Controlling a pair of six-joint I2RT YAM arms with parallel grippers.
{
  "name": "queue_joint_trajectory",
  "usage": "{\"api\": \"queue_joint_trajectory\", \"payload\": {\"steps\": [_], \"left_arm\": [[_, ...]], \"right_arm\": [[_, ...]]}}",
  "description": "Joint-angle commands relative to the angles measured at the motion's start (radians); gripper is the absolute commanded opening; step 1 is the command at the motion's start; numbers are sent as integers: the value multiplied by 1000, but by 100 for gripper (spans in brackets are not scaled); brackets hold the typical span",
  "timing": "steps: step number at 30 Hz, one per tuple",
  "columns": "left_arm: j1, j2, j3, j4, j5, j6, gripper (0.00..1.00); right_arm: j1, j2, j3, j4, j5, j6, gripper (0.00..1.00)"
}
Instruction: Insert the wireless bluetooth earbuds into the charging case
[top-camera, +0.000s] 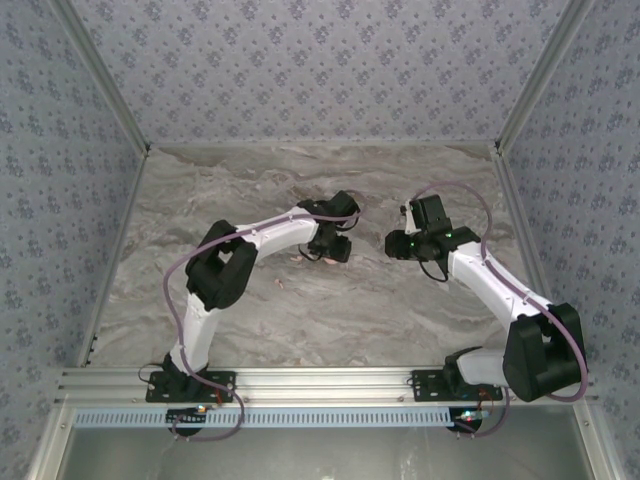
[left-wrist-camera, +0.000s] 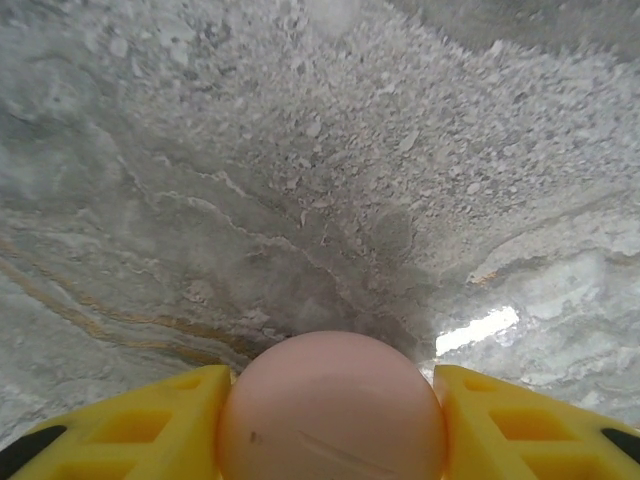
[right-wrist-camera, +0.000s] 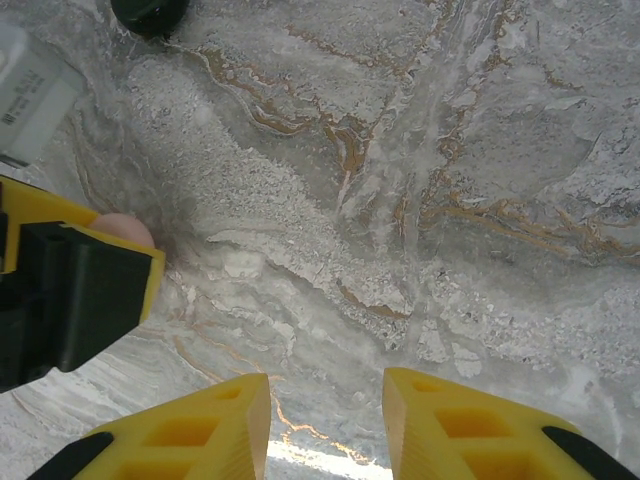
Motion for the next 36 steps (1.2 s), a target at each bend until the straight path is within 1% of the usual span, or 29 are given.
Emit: {"api": "queue_joint_trajectory", "payload": {"steps": [1, 7, 9, 11, 13, 17, 21, 23, 24, 26, 29, 31, 32, 33, 36], "left_arm": [[-2, 20, 30, -7, 10, -19, 51], [-2, 31, 26, -7, 11, -25, 55], [-1, 23, 18, -7, 11, -26, 60], [-3, 3, 6, 34, 11, -25, 65], [0, -18, 2, 42, 8, -19, 68], [11, -65, 10, 38, 19, -2, 69], [42, -135, -14, 49, 37, 14, 68], [65, -163, -29, 51, 43, 22, 66], [77, -172, -36, 50, 43, 25, 63], [106, -185, -56, 50, 53, 26, 54], [139, -189, -89, 61, 72, 30, 47], [154, -186, -108, 66, 76, 33, 43], [159, -184, -119, 72, 79, 33, 38], [164, -181, -130, 78, 83, 33, 35], [175, -170, -153, 100, 100, 37, 29]], "right_arm": [[-8, 12, -2, -2, -20, 1, 36], [-5, 22, -1, -6, -29, 3, 36], [-5, 25, -1, -6, -29, 2, 37], [-6, 27, 0, -4, -36, 0, 37], [-5, 30, 1, -6, -40, -1, 37], [-6, 38, -5, 4, -51, -2, 37], [-4, 72, 1, 11, -95, -8, 37], [7, 98, 7, 16, -118, -8, 36], [13, 111, 9, 19, -127, -8, 35], [28, 142, 15, 32, -143, -2, 32], [56, 188, 26, 59, -161, 16, 28], [74, 224, 34, 81, -178, 30, 26], [84, 243, 41, 90, -185, 36, 24], [96, 268, 51, 93, -187, 42, 22], [126, 332, 82, 104, -191, 54, 18]]}}
